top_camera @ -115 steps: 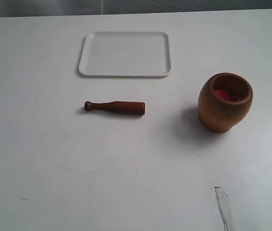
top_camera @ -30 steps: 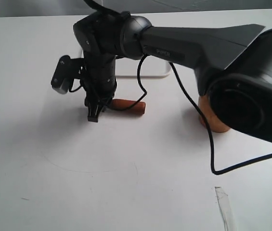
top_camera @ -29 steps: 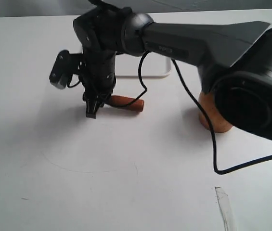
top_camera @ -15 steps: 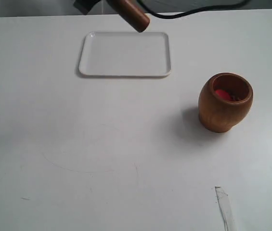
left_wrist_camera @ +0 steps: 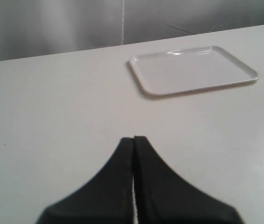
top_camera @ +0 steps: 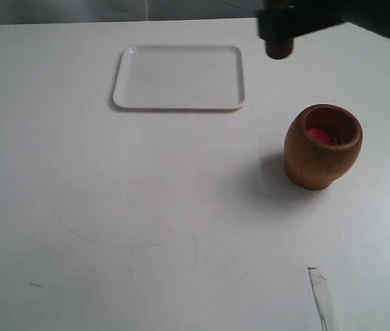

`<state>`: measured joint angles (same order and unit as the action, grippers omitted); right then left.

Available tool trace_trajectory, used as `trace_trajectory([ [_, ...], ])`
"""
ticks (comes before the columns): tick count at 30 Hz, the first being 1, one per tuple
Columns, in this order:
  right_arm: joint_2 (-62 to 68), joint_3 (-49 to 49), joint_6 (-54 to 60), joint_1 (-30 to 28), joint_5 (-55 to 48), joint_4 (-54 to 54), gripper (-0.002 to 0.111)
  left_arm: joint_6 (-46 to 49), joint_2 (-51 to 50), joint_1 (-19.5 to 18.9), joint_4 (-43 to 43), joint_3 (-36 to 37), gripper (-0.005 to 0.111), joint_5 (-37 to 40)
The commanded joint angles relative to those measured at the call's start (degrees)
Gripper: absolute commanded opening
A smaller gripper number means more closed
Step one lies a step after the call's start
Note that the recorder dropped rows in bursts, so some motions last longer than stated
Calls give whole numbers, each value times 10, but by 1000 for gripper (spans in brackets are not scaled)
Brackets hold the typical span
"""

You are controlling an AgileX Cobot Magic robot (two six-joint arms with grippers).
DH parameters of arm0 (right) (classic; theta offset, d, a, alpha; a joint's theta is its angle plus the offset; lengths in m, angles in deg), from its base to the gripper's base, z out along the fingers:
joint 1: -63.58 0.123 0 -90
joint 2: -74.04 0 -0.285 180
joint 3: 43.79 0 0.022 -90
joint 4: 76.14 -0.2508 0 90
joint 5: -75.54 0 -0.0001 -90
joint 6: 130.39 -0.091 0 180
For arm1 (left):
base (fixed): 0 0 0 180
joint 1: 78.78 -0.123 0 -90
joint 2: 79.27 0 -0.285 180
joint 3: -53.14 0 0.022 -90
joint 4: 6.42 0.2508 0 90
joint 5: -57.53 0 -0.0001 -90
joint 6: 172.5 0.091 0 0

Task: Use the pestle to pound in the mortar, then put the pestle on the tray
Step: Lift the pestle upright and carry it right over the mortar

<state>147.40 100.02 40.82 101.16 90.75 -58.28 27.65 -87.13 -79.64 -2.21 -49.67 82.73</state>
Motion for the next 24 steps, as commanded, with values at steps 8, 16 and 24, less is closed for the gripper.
trace_trajectory([
  [8,-66,-284,96,-67,368,-206,0,-5,1,4,-4,0,0,-2],
  [16,-48,-299,127,-68,371,-218,0,-5,1,4,-4,0,0,-2],
  [24,106,-299,133,-68,476,-245,0,-5,1,4,-4,0,0,-2],
])
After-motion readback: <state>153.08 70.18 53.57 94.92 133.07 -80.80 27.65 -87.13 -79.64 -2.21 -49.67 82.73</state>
